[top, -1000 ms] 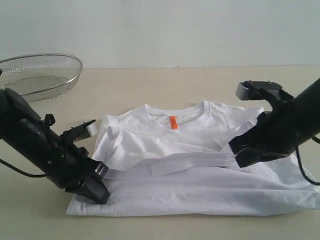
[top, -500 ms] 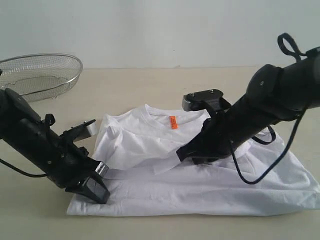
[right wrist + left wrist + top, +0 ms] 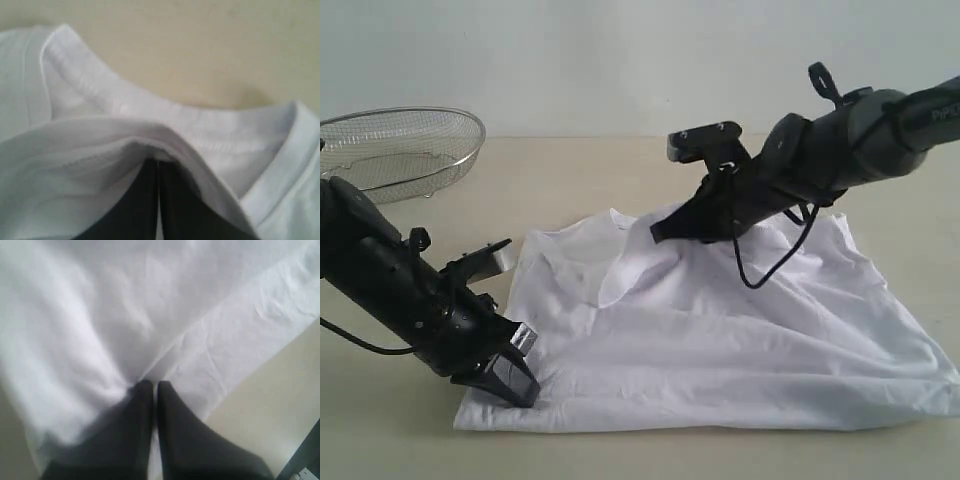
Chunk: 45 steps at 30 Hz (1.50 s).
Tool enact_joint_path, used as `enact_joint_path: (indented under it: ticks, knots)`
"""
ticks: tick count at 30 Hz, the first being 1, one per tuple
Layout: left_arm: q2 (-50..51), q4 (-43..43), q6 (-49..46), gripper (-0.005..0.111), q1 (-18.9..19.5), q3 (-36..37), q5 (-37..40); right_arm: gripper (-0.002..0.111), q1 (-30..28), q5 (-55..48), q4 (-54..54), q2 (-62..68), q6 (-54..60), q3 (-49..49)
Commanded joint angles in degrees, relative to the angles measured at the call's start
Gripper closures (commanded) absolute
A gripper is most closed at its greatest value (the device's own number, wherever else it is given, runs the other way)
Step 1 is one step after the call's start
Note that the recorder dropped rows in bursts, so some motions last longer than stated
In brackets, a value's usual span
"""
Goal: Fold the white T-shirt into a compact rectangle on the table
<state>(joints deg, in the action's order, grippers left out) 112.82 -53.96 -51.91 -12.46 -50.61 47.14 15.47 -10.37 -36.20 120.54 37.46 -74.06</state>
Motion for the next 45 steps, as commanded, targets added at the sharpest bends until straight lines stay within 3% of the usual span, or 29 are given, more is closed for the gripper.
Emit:
enact_joint_path:
  ticks: [1,5,9,14,18,24,29,33,37,39,45]
  knots:
    - [-0.43,0.40,-0.43,0.102,-0.13,0.22,-1.13,0.108,-1.60,0.47,0.84,0.22,0.44,-6.21]
    - [-0.43,0.58,-0.43,0.102,-0.13,0.22,-1.13,0.108,-2.22,-3.96,0.84,0.22,0.57,-11.04]
    - [-0.43,0.83,-0.43,0.102,-0.13,0.22,-1.13,0.108,-2.37,-14.83,3.27,0.22,0.57,-14.22]
    - [-0.43,0.95,-0.43,0.102,-0.13,0.22,-1.13,0.108,-2.50,-14.29,7.79,-0.19,-4.95,-14.06]
    - [-0.43,0.96,-0.43,0.102,-0.13,0.22,-1.29,0.108,-3.12,-13.90,21.26,-2.31,-16.65,-14.06]
    - [-0.43,-0.80,-0.70,0.102,-0.13,-0.44,-1.12,0.108,-8.70,-29.47,37.82,-7.10,-29.61,-13.96]
    - [-0.43,-6.40,-5.06,0.102,-0.24,-4.13,3.55,0.108,-16.34,-39.98,38.19,-9.60,-25.86,-13.96]
    - [-0.43,-9.16,-5.18,0.102,-0.24,-5.93,-0.15,0.108,-21.54,-48.08,35.47,-7.88,-20.21,-13.96]
    - [-0.31,-9.15,-5.29,0.102,-0.24,-6.79,-2.38,0.108,-23.22,-50.36,24.58,-5.87,-11.42,-13.96]
    - [0.07,-9.01,-5.29,0.102,-0.24,-6.79,-3.85,0.103,-22.90,-48.32,21.41,-5.77,-9.61,-13.96]
    - [2.26,-8.31,-5.29,0.102,-0.24,-6.79,-3.25,0.061,-22.76,-44.73,20.13,-4.33,-8.61,-13.96]
